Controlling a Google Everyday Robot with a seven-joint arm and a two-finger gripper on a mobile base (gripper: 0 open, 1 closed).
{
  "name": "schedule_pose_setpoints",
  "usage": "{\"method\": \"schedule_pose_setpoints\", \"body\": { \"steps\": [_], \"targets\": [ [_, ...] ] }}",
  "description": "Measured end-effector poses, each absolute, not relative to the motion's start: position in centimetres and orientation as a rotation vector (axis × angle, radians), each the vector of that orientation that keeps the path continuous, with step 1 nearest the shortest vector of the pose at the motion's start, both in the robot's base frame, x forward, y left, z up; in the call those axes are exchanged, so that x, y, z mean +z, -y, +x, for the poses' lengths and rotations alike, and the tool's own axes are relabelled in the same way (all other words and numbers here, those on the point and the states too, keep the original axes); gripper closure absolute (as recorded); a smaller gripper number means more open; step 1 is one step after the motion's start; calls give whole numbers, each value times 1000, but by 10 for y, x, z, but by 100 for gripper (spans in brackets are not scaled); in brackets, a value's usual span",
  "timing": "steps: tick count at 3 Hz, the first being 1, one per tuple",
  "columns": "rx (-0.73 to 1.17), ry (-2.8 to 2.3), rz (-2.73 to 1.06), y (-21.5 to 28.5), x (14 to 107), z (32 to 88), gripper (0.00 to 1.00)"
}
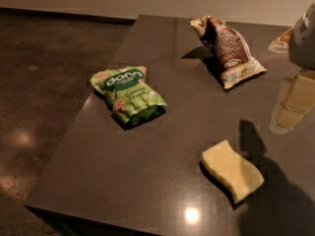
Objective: Pick sponge
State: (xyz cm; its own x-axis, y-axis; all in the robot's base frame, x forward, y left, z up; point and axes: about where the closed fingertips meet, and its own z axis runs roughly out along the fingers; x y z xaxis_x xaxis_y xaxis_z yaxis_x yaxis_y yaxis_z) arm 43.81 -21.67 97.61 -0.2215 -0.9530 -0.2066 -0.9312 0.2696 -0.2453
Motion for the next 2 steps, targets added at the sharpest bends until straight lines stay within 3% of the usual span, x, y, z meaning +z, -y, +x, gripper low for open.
{"method": "schedule_pose_setpoints", "body": {
  "steps": [2],
  "targets": [
    [-119, -2257, -1724, 216, 971, 433, 0]
  ]
}}
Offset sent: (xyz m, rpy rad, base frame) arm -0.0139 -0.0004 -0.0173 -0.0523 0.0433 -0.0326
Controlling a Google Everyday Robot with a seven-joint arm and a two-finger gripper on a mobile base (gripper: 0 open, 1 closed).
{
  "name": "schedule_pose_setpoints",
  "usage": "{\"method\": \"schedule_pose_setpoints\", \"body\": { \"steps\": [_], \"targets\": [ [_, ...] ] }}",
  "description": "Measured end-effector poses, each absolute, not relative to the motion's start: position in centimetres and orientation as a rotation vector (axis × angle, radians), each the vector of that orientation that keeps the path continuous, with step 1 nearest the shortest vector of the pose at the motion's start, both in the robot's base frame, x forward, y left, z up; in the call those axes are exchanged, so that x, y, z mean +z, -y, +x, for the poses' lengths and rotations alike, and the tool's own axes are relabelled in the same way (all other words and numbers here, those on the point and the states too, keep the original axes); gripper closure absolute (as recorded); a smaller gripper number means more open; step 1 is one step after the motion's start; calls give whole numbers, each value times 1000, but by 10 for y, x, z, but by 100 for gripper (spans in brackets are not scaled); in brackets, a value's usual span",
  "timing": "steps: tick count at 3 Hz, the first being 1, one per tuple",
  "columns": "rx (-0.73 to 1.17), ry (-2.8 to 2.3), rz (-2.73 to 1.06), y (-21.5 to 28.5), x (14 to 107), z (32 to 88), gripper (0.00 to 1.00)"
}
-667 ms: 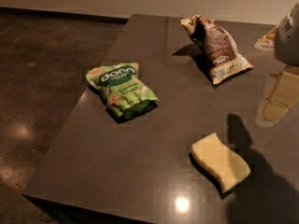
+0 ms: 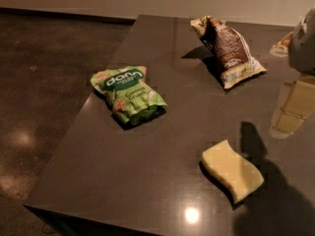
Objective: Pick sponge
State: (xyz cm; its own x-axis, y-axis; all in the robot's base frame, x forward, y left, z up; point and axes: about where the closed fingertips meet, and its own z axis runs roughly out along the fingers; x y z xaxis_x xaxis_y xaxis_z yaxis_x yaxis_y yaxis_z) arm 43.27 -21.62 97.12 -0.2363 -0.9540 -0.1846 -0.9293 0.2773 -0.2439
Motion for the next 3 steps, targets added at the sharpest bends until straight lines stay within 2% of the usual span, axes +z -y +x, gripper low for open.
{"method": "schedule_pose_setpoints", "body": {
  "steps": [1, 3],
  "targets": [
    [-132, -2289, -1718, 215, 959, 413, 0],
    [30, -2324, -1760, 207, 910, 369, 0]
  ]
}}
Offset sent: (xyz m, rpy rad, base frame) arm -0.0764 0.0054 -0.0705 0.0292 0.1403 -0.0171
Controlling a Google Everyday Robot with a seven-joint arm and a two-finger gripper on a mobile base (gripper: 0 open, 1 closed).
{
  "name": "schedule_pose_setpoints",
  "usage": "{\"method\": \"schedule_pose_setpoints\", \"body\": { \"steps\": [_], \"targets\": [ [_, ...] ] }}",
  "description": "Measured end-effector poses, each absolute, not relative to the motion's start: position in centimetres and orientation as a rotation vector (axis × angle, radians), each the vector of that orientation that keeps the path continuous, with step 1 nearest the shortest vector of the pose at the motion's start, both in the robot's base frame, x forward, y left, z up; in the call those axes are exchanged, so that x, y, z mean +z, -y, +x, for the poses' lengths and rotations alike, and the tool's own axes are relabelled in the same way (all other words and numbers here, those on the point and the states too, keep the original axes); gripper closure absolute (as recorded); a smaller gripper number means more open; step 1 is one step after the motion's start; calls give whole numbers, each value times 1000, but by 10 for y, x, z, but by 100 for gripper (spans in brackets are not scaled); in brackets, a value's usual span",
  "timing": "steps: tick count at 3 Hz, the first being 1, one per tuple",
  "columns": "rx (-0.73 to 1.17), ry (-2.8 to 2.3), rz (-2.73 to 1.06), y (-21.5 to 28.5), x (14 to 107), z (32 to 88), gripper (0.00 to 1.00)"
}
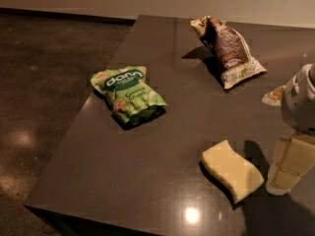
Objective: Pick sponge
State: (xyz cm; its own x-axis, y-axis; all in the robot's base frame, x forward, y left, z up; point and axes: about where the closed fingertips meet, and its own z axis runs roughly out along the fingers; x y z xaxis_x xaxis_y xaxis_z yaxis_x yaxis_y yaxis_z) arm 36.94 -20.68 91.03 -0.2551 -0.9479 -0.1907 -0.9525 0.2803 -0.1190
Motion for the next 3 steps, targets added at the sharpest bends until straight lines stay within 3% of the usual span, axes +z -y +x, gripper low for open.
{"method": "schedule_pose_setpoints", "body": {
  "steps": [3],
  "targets": [
    [198, -2232, -1868, 169, 852, 339, 0]
  ]
}}
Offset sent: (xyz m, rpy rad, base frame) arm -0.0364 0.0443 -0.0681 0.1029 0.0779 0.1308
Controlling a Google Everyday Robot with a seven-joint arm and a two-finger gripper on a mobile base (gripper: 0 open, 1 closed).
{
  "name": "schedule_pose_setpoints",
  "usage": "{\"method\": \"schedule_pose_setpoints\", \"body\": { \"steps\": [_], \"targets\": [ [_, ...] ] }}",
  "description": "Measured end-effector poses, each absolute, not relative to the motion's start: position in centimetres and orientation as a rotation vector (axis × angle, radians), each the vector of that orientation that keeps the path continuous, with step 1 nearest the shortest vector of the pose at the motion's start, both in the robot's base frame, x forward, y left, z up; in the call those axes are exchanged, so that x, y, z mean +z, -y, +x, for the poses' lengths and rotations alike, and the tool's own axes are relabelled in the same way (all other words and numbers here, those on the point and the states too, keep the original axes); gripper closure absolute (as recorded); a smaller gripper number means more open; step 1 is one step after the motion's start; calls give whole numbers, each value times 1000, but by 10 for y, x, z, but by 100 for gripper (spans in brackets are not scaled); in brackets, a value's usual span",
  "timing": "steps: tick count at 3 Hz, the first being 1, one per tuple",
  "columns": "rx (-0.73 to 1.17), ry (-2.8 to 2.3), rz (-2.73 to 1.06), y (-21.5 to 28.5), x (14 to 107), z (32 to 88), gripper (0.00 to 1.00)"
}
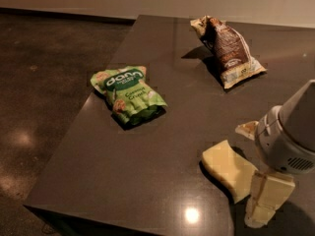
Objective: Pick sponge
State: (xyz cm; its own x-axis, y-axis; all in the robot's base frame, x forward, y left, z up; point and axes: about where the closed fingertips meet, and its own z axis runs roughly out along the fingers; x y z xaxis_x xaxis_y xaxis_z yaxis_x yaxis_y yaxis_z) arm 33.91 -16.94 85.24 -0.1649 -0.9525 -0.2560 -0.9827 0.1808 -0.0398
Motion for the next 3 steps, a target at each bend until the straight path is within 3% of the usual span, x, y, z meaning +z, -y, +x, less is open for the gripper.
{"method": "schedule_pose_setpoints", "body": {
  "steps": [1, 3],
  "targets": [
    [176, -2222, -1879, 166, 840, 338, 0],
    [159, -2212, -1856, 166, 839, 343, 39]
  ]
}}
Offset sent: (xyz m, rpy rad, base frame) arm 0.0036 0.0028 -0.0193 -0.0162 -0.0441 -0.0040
